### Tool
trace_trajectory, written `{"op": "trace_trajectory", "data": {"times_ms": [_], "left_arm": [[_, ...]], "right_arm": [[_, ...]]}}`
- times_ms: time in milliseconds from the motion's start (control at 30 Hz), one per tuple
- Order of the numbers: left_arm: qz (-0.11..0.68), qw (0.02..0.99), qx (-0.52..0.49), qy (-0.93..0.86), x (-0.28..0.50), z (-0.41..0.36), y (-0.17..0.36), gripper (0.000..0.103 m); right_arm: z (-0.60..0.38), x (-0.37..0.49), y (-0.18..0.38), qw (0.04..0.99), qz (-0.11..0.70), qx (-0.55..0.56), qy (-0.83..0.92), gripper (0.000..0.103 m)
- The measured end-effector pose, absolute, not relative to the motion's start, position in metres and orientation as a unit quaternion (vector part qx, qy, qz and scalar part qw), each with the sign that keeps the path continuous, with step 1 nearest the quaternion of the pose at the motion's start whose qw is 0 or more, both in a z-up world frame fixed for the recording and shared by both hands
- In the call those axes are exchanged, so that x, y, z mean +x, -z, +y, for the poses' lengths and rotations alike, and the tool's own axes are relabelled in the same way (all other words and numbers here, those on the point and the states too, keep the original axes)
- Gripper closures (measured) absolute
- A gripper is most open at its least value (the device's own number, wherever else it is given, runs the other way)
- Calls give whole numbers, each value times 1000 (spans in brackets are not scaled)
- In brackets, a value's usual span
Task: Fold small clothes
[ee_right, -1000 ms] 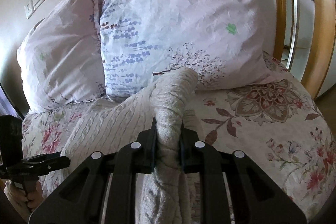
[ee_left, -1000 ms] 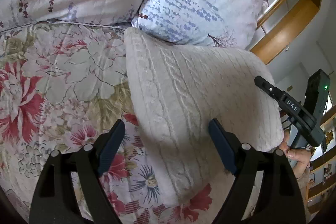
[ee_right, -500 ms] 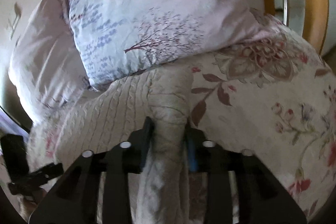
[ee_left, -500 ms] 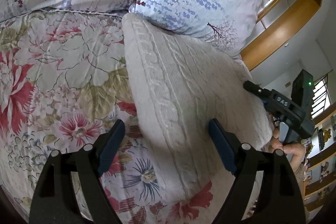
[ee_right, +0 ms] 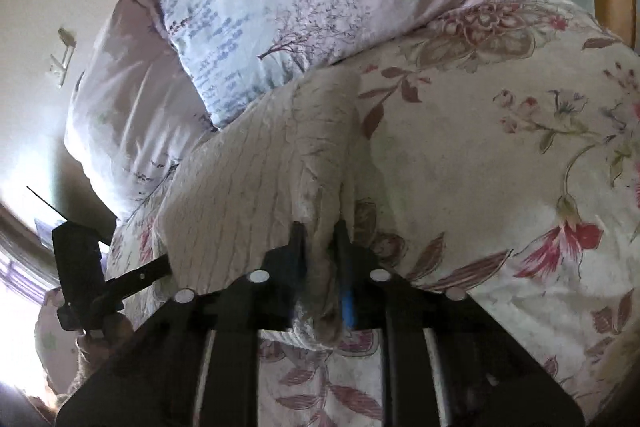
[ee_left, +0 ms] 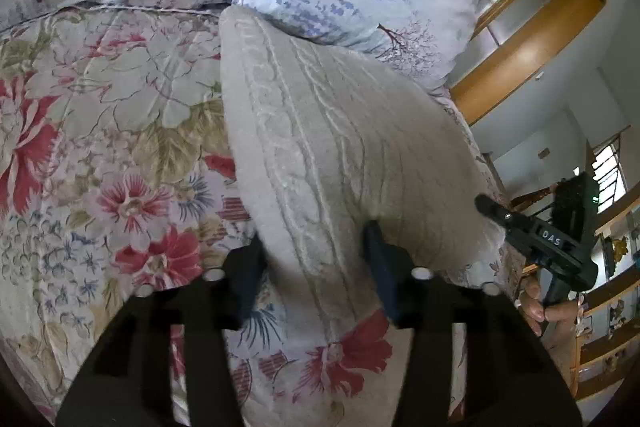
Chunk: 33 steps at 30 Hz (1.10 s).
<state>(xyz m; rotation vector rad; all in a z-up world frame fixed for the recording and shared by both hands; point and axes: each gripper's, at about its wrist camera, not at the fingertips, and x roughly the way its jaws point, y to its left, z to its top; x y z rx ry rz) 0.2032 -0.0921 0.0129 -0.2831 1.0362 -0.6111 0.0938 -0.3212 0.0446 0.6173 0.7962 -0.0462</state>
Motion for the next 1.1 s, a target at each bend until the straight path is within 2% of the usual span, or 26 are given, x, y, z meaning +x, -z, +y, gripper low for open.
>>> {"op": "trace_trajectory", "data": {"times_ms": [33,133,267,333,467,600,633,667,700,733,767,833,867,900,933,1100], "left_arm": [[484,817,-131,285,202,-92,-14,69],[475,827,-112,279,197,-92,-19,75],[462,843,-74,266,188,-98,-22,75],[458,849,-57,259,185,-101,-22,75],[452,855,-36,252,183,-105,-20,74],[449,858,-25,246,183,-108,-19,72],[449,858,-25,246,183,-108,-19,71],[451,858,-27,246,183,-108,-19,70],[452,857,-29,245,184,-107,-19,68],[453,857,-31,245,184,-107,-18,67],[455,856,-34,245,185,-106,-18,67],[457,854,-39,245,186,-105,-17,65],[458,853,-40,246,186,-105,-17,65],[459,852,-43,247,186,-104,-17,65],[460,851,-45,248,185,-104,-17,66],[467,845,-58,255,185,-101,-15,66]], "right_arm": [[-319,92,-51,883,371,288,24,91],[-316,91,-65,896,353,266,35,91],[-323,92,-53,889,373,259,67,96],[-331,89,-41,877,390,264,100,102],[-345,77,-21,857,406,299,109,102],[-352,65,-29,860,366,345,84,100],[-353,63,-32,862,355,354,74,97],[-353,62,-36,864,348,359,66,82],[-352,61,-39,866,342,362,53,53],[-349,61,-42,868,339,360,47,44],[-344,63,-44,872,340,351,40,40],[-334,67,-46,876,349,332,32,41],[-329,69,-46,878,353,321,30,51],[-321,75,-45,882,365,297,32,78],[-319,77,-44,882,374,283,40,87],[-319,82,-30,878,389,268,76,92]]}}
